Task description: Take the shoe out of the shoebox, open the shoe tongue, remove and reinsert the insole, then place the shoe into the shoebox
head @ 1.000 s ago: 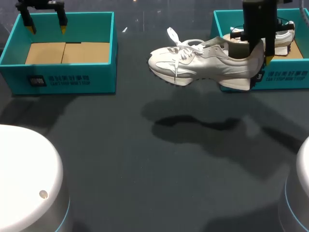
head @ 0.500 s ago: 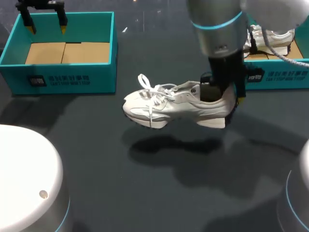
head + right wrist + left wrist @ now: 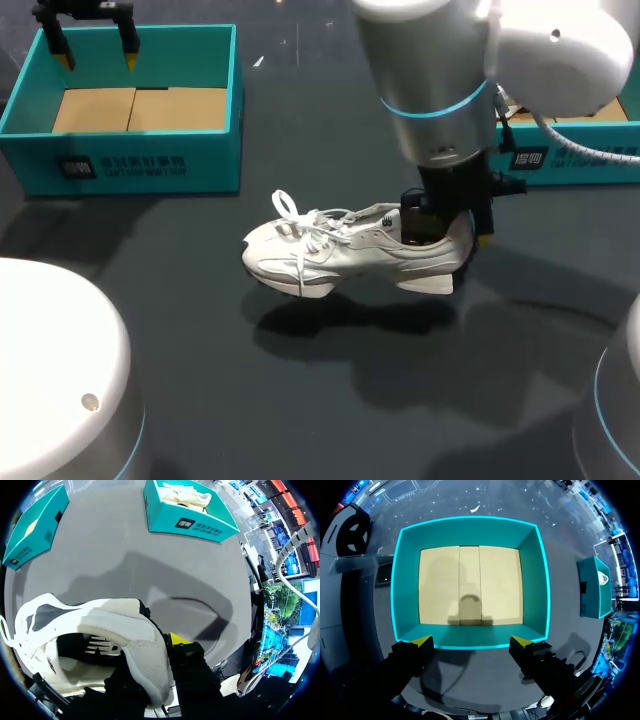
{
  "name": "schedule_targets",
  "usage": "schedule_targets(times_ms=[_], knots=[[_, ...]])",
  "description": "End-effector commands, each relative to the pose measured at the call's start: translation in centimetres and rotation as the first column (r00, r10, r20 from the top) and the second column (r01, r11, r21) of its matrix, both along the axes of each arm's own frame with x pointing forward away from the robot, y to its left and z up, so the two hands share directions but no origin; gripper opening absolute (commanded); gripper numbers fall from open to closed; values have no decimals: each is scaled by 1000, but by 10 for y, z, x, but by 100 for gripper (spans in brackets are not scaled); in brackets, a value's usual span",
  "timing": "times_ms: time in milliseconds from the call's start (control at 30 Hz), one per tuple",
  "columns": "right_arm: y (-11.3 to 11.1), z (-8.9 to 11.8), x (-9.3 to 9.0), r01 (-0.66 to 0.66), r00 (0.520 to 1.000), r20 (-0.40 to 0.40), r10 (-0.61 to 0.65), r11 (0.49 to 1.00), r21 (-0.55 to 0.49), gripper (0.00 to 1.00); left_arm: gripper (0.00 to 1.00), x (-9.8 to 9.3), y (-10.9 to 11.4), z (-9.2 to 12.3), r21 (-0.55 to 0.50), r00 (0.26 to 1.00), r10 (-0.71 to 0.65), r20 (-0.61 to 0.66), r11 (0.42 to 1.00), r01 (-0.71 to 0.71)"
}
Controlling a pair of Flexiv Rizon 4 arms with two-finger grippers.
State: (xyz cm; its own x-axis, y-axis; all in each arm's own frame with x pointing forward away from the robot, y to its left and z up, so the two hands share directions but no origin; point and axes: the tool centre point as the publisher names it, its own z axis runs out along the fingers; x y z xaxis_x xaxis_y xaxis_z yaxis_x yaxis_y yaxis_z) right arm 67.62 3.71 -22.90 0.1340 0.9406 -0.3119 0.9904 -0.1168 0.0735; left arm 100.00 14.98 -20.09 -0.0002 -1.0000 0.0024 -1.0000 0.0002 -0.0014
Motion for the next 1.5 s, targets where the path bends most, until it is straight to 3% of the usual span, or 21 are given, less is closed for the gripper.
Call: schedule_targets(times_ms=[33,233,533,733,1500], knots=[[4,-5,1,-20,1000,-5,20,1000,6,0,100,0,0,0,1,1000,0,-1,1000,0],[18,-46,0,-74,996,-48,73,997,-13,0,100,0,0,0,1,1000,0,-1,1000,0],[21,-74,-4,-94,996,-6,94,995,16,0,100,0,0,0,1,1000,0,-1,1000,0],[18,-93,-1,-91,996,-20,92,996,9,0,100,0,0,0,1,1000,0,-1,1000,0],[5,-141,-6,-79,996,-40,81,996,46,0,100,0,0,0,1,1000,0,-1,1000,0]])
